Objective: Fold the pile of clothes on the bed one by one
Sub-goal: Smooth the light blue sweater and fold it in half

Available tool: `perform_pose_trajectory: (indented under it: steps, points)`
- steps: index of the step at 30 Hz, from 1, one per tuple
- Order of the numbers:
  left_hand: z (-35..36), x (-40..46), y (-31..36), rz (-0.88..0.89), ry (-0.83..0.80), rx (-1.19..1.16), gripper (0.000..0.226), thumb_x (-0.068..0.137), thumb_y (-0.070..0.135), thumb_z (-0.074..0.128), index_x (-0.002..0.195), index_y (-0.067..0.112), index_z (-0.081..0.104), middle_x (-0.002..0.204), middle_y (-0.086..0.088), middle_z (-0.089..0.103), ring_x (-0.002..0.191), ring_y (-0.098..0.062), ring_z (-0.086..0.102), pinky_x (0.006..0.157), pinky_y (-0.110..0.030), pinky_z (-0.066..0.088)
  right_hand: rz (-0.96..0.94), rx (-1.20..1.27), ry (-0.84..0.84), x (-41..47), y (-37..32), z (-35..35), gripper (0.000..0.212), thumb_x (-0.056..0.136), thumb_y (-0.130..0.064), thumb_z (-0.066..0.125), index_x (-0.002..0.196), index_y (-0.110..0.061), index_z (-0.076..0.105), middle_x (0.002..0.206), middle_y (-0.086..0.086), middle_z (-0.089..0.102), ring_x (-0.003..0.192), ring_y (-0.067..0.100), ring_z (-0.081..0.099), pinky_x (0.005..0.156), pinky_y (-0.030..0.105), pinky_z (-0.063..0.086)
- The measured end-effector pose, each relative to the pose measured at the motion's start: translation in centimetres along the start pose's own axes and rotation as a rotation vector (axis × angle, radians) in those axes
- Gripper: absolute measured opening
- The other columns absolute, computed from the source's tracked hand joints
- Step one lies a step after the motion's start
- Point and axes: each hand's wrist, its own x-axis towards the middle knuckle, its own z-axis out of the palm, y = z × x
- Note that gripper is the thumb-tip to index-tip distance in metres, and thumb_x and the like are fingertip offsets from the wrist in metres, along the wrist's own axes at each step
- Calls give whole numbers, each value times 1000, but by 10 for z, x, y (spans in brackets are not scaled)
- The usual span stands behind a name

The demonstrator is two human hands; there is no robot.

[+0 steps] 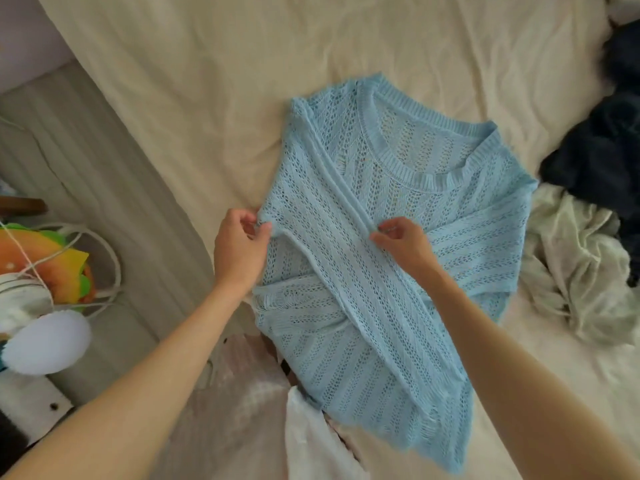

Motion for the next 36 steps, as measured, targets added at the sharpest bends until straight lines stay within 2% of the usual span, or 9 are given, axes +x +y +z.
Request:
perform_pose_trajectory:
  steps: [4,8,12,18,23,26,29,34,36]
  points:
    - [28,-53,4,-227,32,-151,38,85,43,64,98,19,37,85,3,48,72,-10,50,57,-20,36,13,60,167,-24,43,-8,23,87,-25,67,103,-12,57,80,-4,55,68,12,49,61,22,40]
    - [57,-71,8,-327,-177,-217,35,85,46,63,97,15,53,88,0,62,77,-15,60,69,-28,49,-46,40,313,-48,72,-14,18,89,-28,64,97,-16,53,78,-4,52,69,14,48,60,25,38]
    - [60,-49,11,-273,-210,-172,13,90,27,63,86,14,62,75,0,66,51,-5,60,45,-13,44,-96,-185,298,-78,118,-11,31,91,-26,61,115,-7,58,110,9,59,101,24,55,88,39,43]
    - [78,-102,-11,-279,-344,-453,15,94,26,56,95,11,57,87,-9,70,74,-18,70,66,-28,57,-111,-327,313,-116,170,17,49,90,-36,61,132,-11,50,132,7,51,125,28,43,100,44,33]
    - [112,-152,-20,-257,-258,-664,13,94,12,55,103,4,60,98,-10,69,88,-20,67,79,-30,56,47,-81,248,-111,194,5,48,87,-42,63,121,-9,54,114,7,56,101,22,55,88,37,43]
    - [120,-159,-15,-303,-322,-732,10,94,13,54,93,9,63,89,-4,69,75,-14,65,64,-24,54,26,22,67,-112,202,-9,26,90,-37,62,96,-12,57,81,-6,54,65,8,48,59,19,36]
    - [121,-157,-9,-381,-439,-721,8,94,22,55,93,15,59,83,-1,66,66,-10,60,51,-20,46,-45,225,-10,-123,207,-21,35,92,-29,60,65,-13,44,51,-9,39,39,0,34,40,11,24]
    - [123,-164,-4,-390,-634,-574,15,94,33,52,98,21,58,83,1,67,62,-10,59,50,-20,36,-156,394,10,-141,210,-28,28,99,-33,45,84,-10,50,74,7,42,65,14,40,61,27,32]
    - [128,-169,-2,-396,-634,-536,16,96,34,49,101,21,58,83,1,68,61,-9,59,51,-21,34,-165,322,58,-140,214,-29,28,100,-33,43,80,-13,45,70,2,39,62,12,37,57,27,30]
